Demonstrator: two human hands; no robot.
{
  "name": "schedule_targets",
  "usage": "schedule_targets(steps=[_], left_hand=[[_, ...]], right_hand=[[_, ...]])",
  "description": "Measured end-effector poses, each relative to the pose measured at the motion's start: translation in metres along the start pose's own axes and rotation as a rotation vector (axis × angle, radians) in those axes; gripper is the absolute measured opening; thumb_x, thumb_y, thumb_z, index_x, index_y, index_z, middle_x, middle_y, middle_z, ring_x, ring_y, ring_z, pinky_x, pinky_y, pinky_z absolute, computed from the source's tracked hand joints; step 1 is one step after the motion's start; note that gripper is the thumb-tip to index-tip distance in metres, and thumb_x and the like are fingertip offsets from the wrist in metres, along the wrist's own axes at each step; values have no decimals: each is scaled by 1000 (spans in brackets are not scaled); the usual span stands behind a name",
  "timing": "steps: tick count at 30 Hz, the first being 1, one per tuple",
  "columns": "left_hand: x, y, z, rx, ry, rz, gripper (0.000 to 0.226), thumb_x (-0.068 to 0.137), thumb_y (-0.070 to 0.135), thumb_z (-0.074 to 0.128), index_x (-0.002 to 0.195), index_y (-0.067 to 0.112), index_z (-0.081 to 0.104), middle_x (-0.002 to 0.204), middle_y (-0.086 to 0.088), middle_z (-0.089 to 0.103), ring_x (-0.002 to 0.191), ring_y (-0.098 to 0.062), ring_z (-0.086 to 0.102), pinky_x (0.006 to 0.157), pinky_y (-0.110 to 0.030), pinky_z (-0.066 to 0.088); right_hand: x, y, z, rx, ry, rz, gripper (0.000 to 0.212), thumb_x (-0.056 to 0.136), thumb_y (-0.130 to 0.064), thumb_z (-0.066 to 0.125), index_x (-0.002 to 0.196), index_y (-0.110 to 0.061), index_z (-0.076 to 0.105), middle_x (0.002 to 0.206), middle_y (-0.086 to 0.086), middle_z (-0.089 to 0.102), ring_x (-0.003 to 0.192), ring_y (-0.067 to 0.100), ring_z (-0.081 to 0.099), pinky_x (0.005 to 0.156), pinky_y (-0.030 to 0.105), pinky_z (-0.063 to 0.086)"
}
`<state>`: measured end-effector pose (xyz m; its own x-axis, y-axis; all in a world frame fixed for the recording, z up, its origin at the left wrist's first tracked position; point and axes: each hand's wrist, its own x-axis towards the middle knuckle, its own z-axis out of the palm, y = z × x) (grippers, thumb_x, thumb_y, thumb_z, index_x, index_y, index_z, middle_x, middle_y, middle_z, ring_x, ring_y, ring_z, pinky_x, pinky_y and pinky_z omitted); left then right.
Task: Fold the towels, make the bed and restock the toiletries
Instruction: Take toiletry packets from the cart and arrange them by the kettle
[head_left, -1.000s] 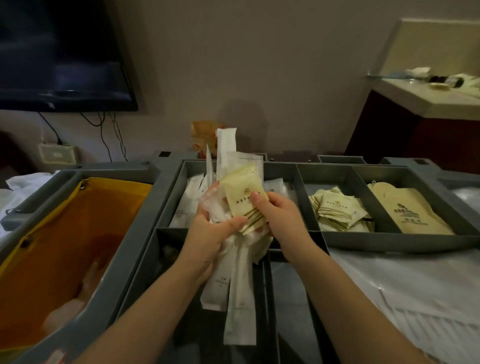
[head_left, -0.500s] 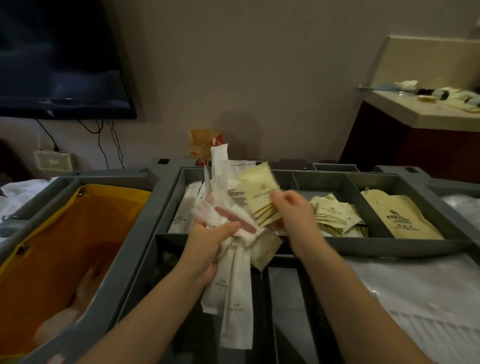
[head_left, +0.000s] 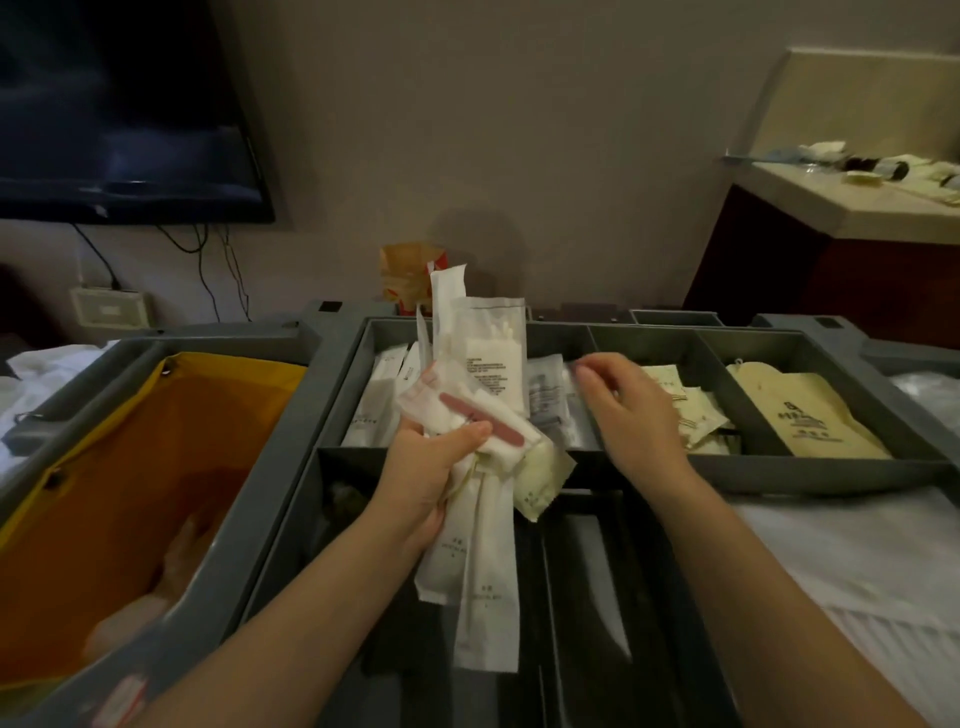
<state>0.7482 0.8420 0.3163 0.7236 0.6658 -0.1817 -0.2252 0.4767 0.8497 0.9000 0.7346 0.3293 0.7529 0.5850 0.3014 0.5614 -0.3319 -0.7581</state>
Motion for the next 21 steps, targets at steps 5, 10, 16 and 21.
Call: schedule_targets(steps=[5,10,16,21], left_hand=[[6,0,-7,-3,33,53,58,78,0,66,131,16,49,111,-16,67,93,-31,70,65,-40,57],[6,-2,-7,17,23,45,57,69,8,71,123,14,54,107,-15,69,92,-31,70,70,-43,58],[9,-3,-7,88,-10,53,73,70,7,71,135,28,44,119,-9,63,99,-28,67,72,-43,58],[10,-5,-10,125,2,86,71,79,-1,68,137,31,42,120,-7,61,101,-27,66,74,-44,59]], right_hand=[[-24,-30,28,224,-343,-33,21,87,-34,63,106,-25,60,101,-10,62,88,1,61,67,16,50],[-22,-20,36,181,-229,8,14,84,-31,69,84,-18,63,82,-2,64,71,7,60,57,12,46],[-19,-18,37,267,-192,84,12,91,-29,60,82,-22,58,77,-6,61,66,3,56,52,10,43],[-20,-23,35,371,-208,85,11,94,-25,55,84,-23,54,83,-4,61,74,10,58,66,24,49]])
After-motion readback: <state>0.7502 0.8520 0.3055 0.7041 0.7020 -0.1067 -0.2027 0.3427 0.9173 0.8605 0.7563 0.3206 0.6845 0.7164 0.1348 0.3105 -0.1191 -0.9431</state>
